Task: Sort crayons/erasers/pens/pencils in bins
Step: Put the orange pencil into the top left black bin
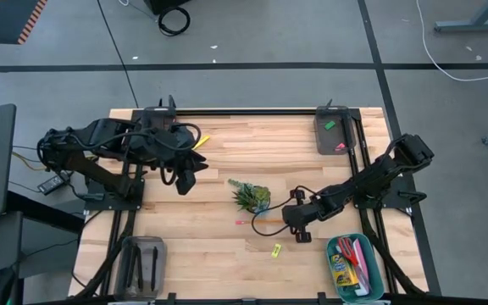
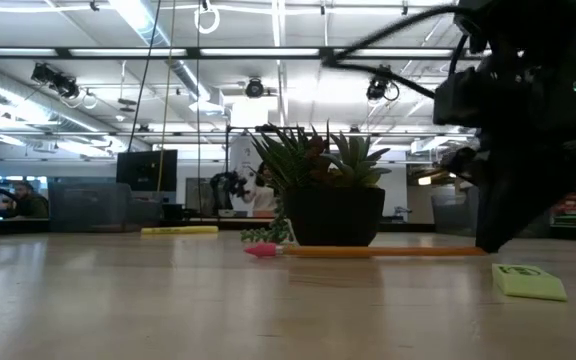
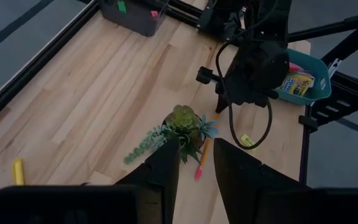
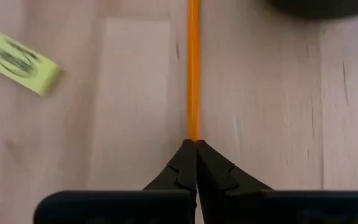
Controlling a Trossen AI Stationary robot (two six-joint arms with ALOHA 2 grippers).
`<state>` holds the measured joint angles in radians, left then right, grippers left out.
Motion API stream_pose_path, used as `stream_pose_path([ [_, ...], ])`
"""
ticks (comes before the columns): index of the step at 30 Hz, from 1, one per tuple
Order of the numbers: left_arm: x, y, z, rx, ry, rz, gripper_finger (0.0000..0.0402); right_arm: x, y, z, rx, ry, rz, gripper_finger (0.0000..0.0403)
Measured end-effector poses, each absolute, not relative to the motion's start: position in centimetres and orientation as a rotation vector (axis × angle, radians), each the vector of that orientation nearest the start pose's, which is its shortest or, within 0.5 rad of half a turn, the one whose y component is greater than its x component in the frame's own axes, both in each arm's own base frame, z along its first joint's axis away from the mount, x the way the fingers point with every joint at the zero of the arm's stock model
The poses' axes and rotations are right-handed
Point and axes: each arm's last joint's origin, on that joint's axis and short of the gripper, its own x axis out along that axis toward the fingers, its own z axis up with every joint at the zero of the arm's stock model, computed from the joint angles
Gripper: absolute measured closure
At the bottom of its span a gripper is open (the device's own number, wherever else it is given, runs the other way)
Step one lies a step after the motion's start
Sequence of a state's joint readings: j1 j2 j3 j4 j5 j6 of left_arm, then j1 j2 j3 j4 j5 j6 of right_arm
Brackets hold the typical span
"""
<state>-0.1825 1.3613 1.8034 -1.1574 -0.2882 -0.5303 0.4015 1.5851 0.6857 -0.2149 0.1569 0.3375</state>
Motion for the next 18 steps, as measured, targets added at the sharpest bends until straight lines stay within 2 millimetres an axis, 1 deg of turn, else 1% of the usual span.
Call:
stream_pose_path([
  [5, 23.1, -3.4, 45.8, -0.323, 0.648, 0.278, 0.0294, 24.6, 10.0, 13.9, 0.035, 1.037, 0.044, 0.0399],
  [14, 23.1, -3.4, 45.8, -0.324, 0.648, 0.279, 0.0294, 24.0, 9.7, 17.2, 0.090, 0.910, 0.047, 0.0400],
  [18, 23.1, -3.4, 45.8, -0.323, 0.648, 0.278, 0.0294, 23.8, 9.6, 18.0, 0.101, 0.881, 0.049, 0.0400],
])
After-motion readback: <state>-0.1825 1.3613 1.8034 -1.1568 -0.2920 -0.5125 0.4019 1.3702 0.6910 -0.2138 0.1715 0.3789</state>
